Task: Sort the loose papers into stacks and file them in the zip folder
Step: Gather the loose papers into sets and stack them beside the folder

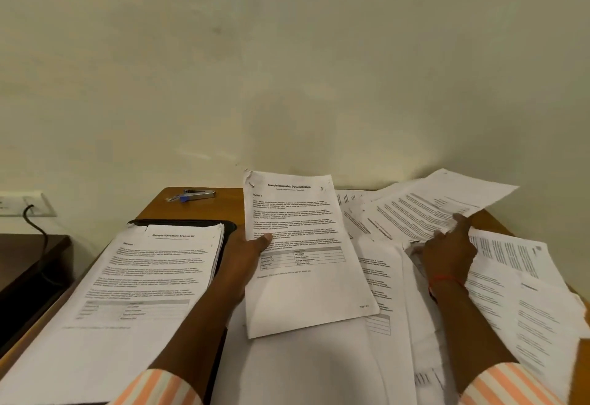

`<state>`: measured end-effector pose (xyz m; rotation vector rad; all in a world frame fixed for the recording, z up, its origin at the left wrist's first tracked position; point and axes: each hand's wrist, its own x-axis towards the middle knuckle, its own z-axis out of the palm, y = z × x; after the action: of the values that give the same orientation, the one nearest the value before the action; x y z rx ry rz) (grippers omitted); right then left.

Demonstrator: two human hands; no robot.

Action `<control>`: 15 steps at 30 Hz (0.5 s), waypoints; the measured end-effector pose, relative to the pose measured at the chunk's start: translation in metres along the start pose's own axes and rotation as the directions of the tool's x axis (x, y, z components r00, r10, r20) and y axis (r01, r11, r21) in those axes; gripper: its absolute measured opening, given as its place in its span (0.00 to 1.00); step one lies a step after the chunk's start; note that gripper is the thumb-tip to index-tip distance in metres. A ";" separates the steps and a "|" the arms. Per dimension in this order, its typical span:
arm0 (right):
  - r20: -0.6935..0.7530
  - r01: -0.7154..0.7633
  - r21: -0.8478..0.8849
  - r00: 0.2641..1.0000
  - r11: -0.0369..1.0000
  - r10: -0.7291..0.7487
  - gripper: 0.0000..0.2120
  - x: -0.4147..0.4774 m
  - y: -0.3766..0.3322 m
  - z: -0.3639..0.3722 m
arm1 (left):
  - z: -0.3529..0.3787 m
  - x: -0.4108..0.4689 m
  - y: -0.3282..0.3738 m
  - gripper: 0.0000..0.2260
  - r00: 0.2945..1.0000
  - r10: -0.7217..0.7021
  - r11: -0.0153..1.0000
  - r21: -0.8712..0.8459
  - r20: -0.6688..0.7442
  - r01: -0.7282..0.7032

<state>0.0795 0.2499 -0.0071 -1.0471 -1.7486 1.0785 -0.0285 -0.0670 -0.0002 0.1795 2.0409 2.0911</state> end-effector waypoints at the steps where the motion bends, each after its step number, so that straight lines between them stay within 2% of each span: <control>1: -0.001 0.033 -0.011 0.999 0.999 -0.033 0.26 -0.001 -0.001 -0.001 | 0.000 -0.001 0.001 0.14 1.000 0.001 1.000 -0.002 -0.003 -0.001; 4: -0.108 0.103 -0.177 0.986 0.979 -0.124 0.16 0.001 -0.006 -0.005 | 0.000 -0.002 0.002 0.14 1.000 0.003 1.000 -0.028 -0.003 -0.003; 6: -0.138 0.145 -0.236 0.974 0.961 -0.181 0.17 0.000 -0.011 -0.007 | 0.000 -0.002 0.002 0.13 1.000 -0.008 0.998 -0.056 -0.004 0.008; 10: 0.030 0.296 -0.060 0.955 0.953 -0.294 0.18 -0.021 -0.024 -0.001 | -0.002 -0.002 0.006 0.13 0.999 -0.038 0.983 -0.178 0.035 0.044; 12: 0.079 0.314 0.005 0.946 0.950 -0.313 0.19 -0.035 -0.028 0.008 | -0.002 -0.003 0.010 0.13 0.995 -0.080 0.953 -0.287 0.059 0.094; 14: 0.169 0.344 0.002 0.926 0.939 -0.339 0.22 -0.049 -0.029 0.016 | -0.001 -0.004 0.013 0.13 0.987 -0.139 0.909 -0.385 0.081 0.159; 15: 0.246 0.401 -0.047 0.892 0.915 -0.379 0.23 -0.055 -0.027 0.021 | -0.001 -0.006 0.014 0.12 0.981 -0.167 0.885 -0.424 0.100 0.194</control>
<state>0.0718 0.1856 -0.0004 -0.5971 -2.1068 0.8915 -0.0241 -0.0697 0.0145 -0.0199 1.4442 2.3168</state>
